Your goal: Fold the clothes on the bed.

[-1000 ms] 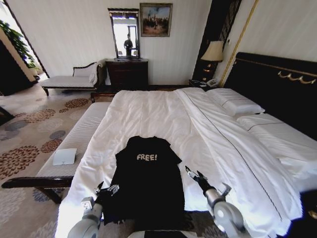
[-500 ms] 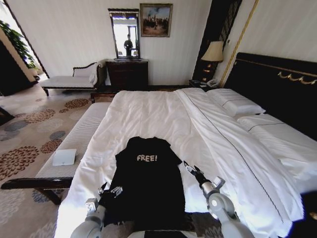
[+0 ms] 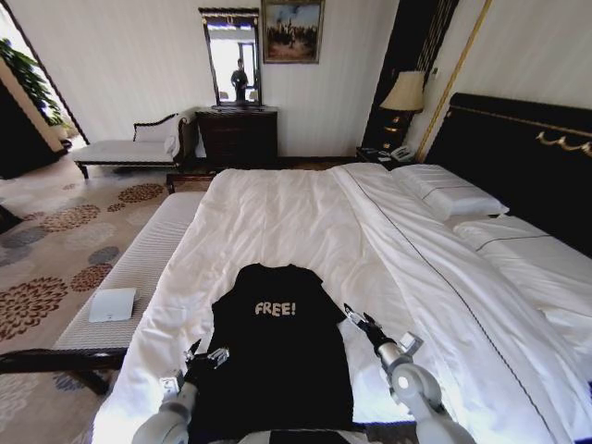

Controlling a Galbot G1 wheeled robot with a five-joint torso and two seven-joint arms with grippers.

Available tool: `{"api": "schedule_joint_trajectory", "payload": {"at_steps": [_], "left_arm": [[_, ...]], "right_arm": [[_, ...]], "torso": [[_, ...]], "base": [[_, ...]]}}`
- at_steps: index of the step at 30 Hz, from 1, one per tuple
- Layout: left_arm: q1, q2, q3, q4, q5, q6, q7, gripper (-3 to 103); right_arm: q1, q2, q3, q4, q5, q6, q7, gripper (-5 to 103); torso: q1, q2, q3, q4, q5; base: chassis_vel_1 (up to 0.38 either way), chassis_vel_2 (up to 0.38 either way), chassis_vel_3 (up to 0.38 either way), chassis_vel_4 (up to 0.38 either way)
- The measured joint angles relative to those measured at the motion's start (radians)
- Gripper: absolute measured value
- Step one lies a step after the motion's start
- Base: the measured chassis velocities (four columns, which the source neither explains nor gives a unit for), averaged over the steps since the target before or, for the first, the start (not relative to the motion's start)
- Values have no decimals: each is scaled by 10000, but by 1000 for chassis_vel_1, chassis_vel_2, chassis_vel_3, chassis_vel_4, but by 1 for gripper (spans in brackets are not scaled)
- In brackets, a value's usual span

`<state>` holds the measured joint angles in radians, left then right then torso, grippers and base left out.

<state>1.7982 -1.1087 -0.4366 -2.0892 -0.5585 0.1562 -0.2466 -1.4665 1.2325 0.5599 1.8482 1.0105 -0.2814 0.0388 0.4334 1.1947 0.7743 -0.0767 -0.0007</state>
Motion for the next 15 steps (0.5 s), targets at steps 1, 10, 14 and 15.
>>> {"api": "schedule_joint_trajectory", "payload": {"at_steps": [1, 10, 14, 15], "left_arm": [[44, -17, -6, -21, 9, -2, 2, 100], [182, -102, -89, -122, 20, -4, -3, 100], [-1, -64, -18, -34, -9, -2, 2, 100], [-63, -40, 0, -9, -45, -2, 2, 100]], "right_arm": [[67, 5, 4, -72, 198, -114, 1, 100], [698, 73, -76, -977, 1465, -673, -91, 101], [1066, 215, -183, -1453, 1769, -764, -46, 99], [1123, 264, -208, -1545, 1737, -768, -13, 99]], "torso": [[-2, 2, -1, 0, 0], [8, -3, 3, -2, 2], [6, -2, 3, -2, 0], [6, -2, 3, -2, 0]], "base": [[0, 0, 0, 0], [0, 0, 0, 0], [0, 0, 0, 0], [0, 0, 0, 0]]}}
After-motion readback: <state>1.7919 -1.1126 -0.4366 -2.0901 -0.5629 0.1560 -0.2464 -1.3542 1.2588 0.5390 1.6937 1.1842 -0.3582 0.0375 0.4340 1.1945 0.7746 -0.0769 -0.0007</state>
